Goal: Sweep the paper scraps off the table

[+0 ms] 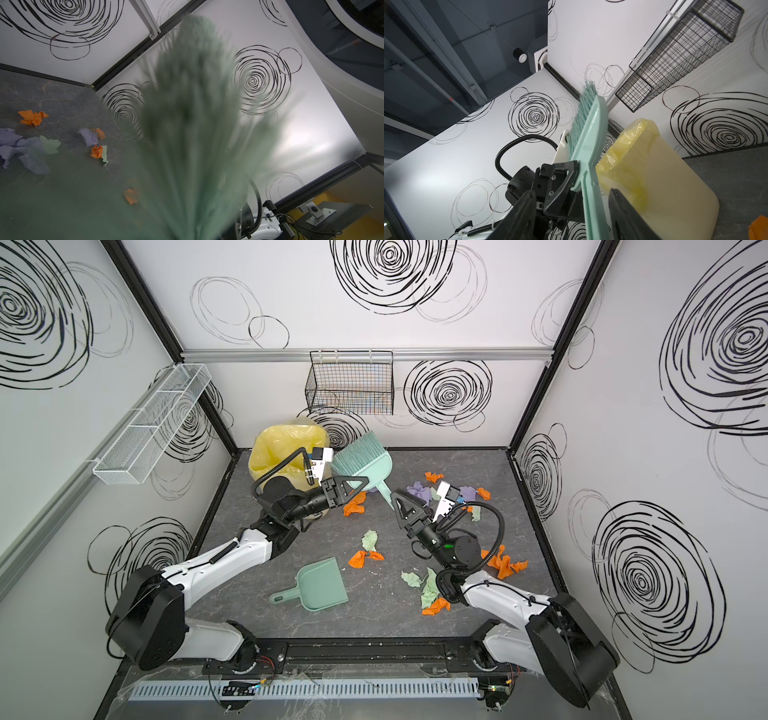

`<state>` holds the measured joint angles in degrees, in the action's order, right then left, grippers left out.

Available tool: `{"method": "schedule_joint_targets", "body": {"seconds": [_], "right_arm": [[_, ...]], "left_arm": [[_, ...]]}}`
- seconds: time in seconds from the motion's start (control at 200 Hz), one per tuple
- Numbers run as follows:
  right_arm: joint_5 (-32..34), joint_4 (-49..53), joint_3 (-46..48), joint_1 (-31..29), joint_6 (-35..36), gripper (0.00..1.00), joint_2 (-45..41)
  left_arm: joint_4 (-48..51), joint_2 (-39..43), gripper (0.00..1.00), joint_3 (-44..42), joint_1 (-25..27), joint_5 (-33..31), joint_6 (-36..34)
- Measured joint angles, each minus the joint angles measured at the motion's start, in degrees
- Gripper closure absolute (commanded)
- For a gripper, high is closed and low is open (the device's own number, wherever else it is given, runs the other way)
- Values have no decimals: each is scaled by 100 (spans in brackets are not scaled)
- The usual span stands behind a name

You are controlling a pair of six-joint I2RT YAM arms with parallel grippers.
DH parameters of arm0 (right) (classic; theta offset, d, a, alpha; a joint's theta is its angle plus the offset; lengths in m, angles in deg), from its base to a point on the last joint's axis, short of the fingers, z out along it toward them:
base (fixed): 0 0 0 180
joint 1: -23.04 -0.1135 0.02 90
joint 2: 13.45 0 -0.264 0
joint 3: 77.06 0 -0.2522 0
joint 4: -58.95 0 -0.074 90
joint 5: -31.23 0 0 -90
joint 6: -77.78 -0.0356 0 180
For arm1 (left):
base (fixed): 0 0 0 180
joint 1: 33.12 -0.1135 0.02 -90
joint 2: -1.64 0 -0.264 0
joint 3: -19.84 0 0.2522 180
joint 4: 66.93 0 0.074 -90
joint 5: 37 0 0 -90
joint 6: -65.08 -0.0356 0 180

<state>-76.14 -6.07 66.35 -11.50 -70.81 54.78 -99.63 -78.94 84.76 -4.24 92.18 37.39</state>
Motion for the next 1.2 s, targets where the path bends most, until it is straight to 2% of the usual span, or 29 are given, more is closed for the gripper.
{"method": "schedule_joint_targets", "body": {"seconds": [0.135,0.33,0.665,1.006,1.156,1.176,1.201], "right_arm": [[-61,-7,-72,0,-90,42,251],[-170,-76,-278,-4,-212,54,509],[-337,-133,-520,-7,-295,66,673],[-442,-284,-597,-22,-455,92,870],[-442,-363,-581,-22,-586,100,844],[-439,-363,-573,-22,-586,100,837],[-433,-363,-562,-22,-586,100,831]], "left_arm": [[9,39,100,-7,22,2,-61],[9,66,100,-7,26,22,-155],[11,66,100,-7,37,42,-236],[9,63,100,-7,35,44,-323],[-44,66,100,-7,37,81,-343],[-44,66,98,-7,37,85,-343],[-44,66,88,-7,37,94,-343]]}}
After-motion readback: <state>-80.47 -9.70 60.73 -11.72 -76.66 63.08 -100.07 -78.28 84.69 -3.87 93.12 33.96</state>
